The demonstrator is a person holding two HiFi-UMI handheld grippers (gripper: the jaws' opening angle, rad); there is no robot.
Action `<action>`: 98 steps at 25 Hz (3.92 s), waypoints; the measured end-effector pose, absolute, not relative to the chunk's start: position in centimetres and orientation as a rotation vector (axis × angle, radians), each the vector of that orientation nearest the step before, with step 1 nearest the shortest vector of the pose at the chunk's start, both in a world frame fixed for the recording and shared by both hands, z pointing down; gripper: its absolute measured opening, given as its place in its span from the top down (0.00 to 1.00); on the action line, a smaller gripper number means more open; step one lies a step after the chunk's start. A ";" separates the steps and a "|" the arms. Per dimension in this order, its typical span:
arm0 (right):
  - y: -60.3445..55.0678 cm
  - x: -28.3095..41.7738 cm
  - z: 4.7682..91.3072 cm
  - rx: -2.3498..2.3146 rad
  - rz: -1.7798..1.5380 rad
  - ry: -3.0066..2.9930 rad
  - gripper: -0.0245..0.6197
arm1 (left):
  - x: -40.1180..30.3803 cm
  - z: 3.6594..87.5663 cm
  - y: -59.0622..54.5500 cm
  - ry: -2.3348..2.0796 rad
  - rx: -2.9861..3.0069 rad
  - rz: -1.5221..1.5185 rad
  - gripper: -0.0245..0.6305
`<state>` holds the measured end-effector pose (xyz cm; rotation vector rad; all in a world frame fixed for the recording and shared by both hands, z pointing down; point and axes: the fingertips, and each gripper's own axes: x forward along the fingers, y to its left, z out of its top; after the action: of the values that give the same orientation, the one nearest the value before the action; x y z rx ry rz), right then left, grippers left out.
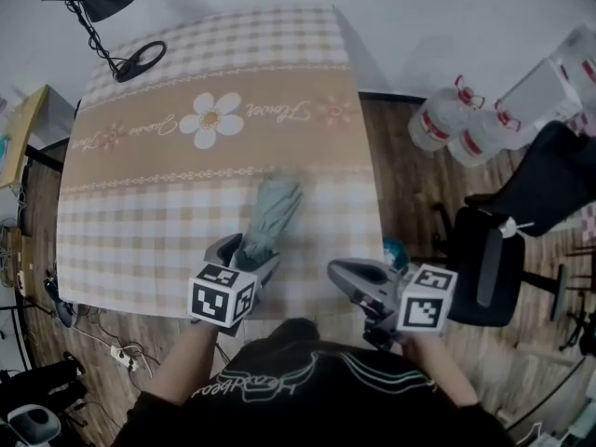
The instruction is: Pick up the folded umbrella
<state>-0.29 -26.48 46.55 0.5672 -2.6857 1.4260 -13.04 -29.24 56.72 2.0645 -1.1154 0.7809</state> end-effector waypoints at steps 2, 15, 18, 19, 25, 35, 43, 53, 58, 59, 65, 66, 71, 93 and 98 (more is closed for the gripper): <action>-26.7 -0.3 46.9 0.571 1.431 -2.679 0.95 | -13.1 57.5 -29.5 -1.114 2.061 0.816 0.44; -27.5 0.3 48.1 0.604 1.465 -2.645 0.95 | -13.0 61.2 -30.1 -1.075 2.023 0.956 0.44; -27.6 0.5 48.4 0.616 1.469 -2.636 0.95 | -13.0 61.6 -30.1 -1.086 2.022 0.974 0.44; -27.7 0.5 48.5 0.622 1.472 -2.635 0.95 | -13.0 61.7 -30.1 -1.090 2.019 0.977 0.44; -27.8 0.6 49.0 0.632 1.516 -2.615 0.95 | -13.3 62.1 -30.3 -1.146 2.020 1.009 0.47; -28.0 0.5 49.5 0.664 1.561 -2.601 0.95 | -13.8 62.1 -30.5 -1.171 2.025 1.013 0.54; -26.9 0.7 49.5 0.689 1.571 -2.587 0.95 | -14.0 61.6 -30.6 -1.105 2.050 0.916 0.57; -26.2 1.7 49.7 0.730 1.582 -2.577 0.95 | -14.5 60.7 -30.1 -1.057 2.007 0.823 0.59; -25.9 1.8 49.5 0.737 1.572 -2.587 0.95 | -14.6 59.4 -29.3 -1.048 1.996 0.731 0.59; -25.8 1.7 49.4 0.733 1.566 -2.591 0.95 | -14.5 59.1 -29.1 -1.044 1.998 0.709 0.59; -24.9 1.6 49.0 0.718 1.562 -2.598 0.95 | -13.6 56.5 -27.9 -1.024 2.008 0.580 0.59; -24.6 1.5 48.9 0.712 1.556 -2.599 0.95 | -13.5 56.1 -27.7 -1.021 2.012 0.563 0.59; -23.1 1.3 48.4 0.692 1.521 -2.609 0.95 | -13.0 53.3 -26.5 -1.020 2.050 0.484 0.59; -15.9 1.0 38.8 0.587 1.239 -2.781 0.95 | -9.4 40.5 -16.6 -0.998 2.231 0.175 0.59; -13.2 1.1 36.2 0.557 1.141 -2.834 0.95 | -8.5 38.7 -13.5 -1.003 2.245 0.126 0.59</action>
<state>1.06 -13.19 36.17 0.5575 -2.8337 1.1415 -8.51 -13.47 38.72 2.2447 -1.0033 0.1260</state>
